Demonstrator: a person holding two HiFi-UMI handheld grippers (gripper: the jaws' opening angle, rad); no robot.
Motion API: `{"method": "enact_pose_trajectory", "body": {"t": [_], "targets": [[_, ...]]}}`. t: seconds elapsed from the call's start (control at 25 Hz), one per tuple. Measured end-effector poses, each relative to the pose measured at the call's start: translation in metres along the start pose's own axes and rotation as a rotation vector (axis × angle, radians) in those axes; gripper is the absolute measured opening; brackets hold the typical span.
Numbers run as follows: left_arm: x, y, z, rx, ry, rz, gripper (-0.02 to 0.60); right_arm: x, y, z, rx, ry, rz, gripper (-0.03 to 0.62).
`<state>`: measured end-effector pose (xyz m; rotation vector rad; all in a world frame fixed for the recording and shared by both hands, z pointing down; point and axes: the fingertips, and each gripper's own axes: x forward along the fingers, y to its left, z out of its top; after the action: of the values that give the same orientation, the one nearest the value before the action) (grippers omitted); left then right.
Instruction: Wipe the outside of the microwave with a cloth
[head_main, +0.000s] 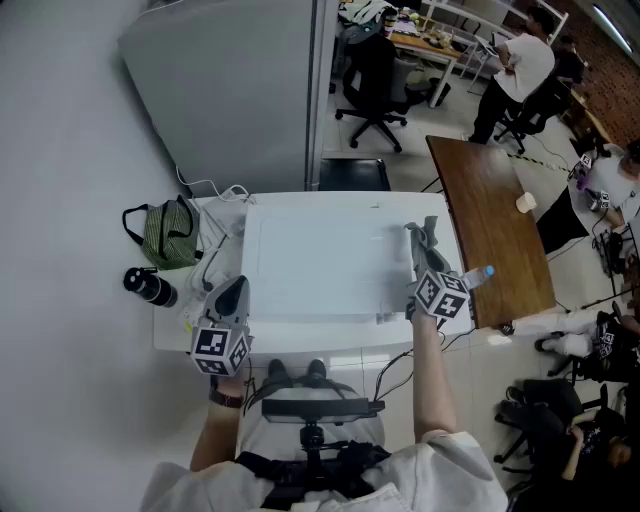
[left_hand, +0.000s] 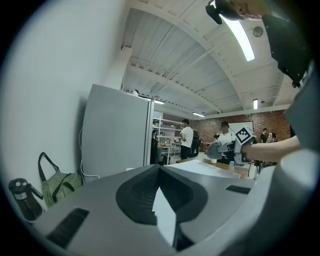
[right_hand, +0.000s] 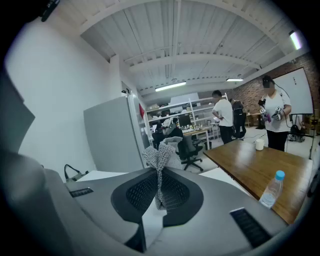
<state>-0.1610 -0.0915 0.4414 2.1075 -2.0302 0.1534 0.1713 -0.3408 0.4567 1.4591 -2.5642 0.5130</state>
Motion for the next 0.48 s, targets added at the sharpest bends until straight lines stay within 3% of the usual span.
{"method": "enact_pose_trajectory", "body": {"t": [0.16, 0.24, 0.48], "targets": [[-0.017, 0.026, 0.005, 0.003, 0.000, -0.004, 0.008, 0.036, 0.009, -0.011, 0.001, 0.102, -0.033, 0.018], [-0.026, 0.041, 0.004, -0.003, -0.001, 0.005, 0.008, 0.058, 0.028, -0.022, 0.013, 0.156, 0.000, 0.018], [-0.042, 0.084, -0.005, -0.031, -0.010, 0.029, 0.008, 0.105, 0.158, -0.047, 0.001, 0.256, 0.179, 0.020]]}}
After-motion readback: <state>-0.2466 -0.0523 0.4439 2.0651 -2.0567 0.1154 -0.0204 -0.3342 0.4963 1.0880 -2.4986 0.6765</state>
